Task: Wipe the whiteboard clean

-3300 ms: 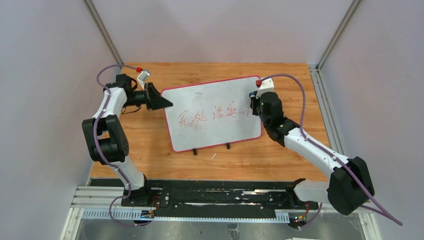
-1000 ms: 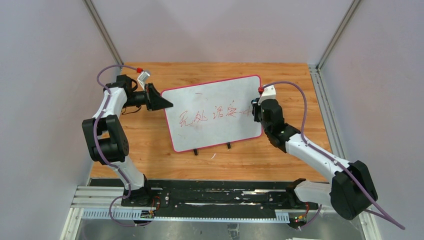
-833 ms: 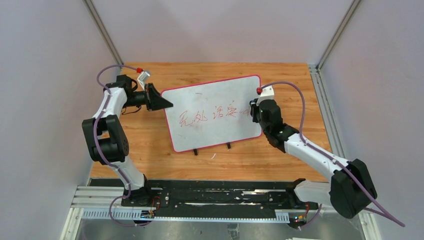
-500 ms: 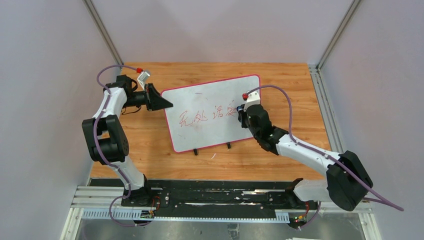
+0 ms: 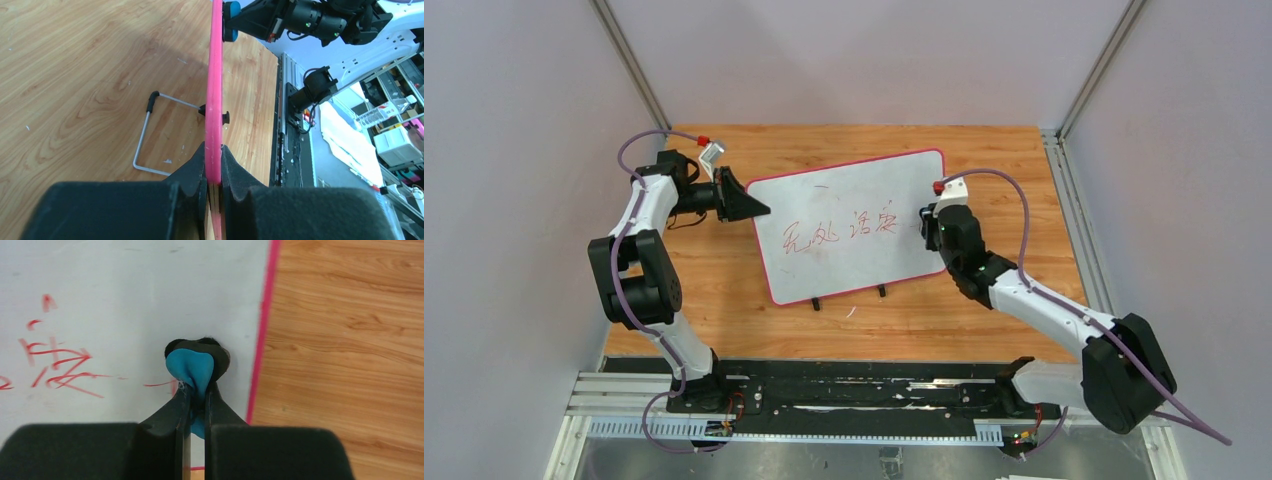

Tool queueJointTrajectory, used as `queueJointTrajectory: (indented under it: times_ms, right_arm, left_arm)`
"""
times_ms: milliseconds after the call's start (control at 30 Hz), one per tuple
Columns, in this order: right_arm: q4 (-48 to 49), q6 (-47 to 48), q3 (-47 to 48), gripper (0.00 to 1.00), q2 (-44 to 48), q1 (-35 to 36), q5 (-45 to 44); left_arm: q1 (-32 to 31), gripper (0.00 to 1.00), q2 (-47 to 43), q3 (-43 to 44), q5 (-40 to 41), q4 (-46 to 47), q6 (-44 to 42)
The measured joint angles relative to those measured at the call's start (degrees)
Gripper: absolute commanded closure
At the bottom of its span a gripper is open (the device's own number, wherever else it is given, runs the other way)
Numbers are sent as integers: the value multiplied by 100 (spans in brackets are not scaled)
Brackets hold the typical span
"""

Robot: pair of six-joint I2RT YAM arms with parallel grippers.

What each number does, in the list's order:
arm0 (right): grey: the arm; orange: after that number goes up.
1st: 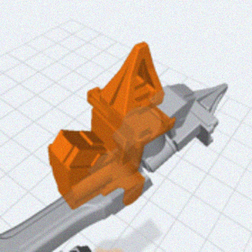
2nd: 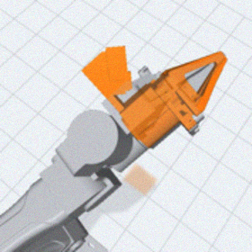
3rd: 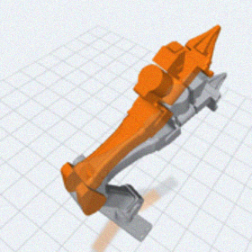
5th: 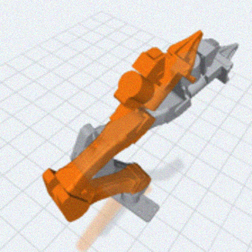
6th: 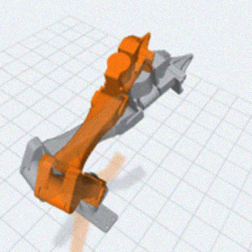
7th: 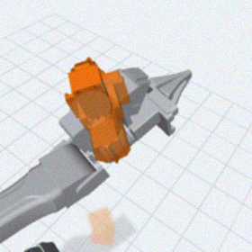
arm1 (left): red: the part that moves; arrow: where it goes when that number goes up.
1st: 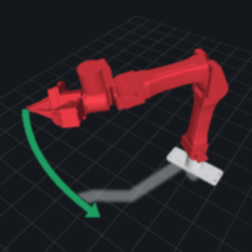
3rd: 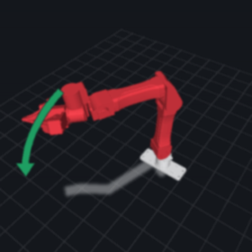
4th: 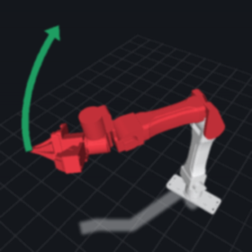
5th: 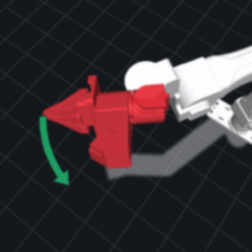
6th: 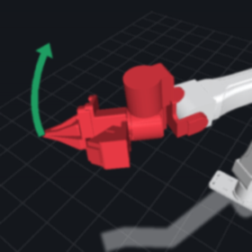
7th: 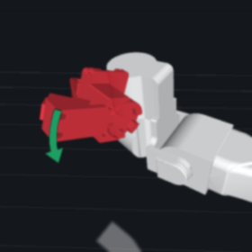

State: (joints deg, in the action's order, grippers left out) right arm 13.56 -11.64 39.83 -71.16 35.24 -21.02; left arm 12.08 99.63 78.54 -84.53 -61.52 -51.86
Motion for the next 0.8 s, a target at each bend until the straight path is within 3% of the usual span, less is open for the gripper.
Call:
queueJointTrajectory:
  times_ms: [133, 367, 800]
  right_arm:
    - [-103, 39, -94, 99, 192, -426, -7]
    - [-114, 4, -103, 99, 208, -459, 107]
    - [76, -177, -90, 99, -205, 717, -11]
  left_arm:
    - [0, 100, 0, 0, 0, 0, -2]
    - [0, 100, 0, 0, 2, -13, -17]
    - [0, 100, 0, 0, 9, -28, -37]
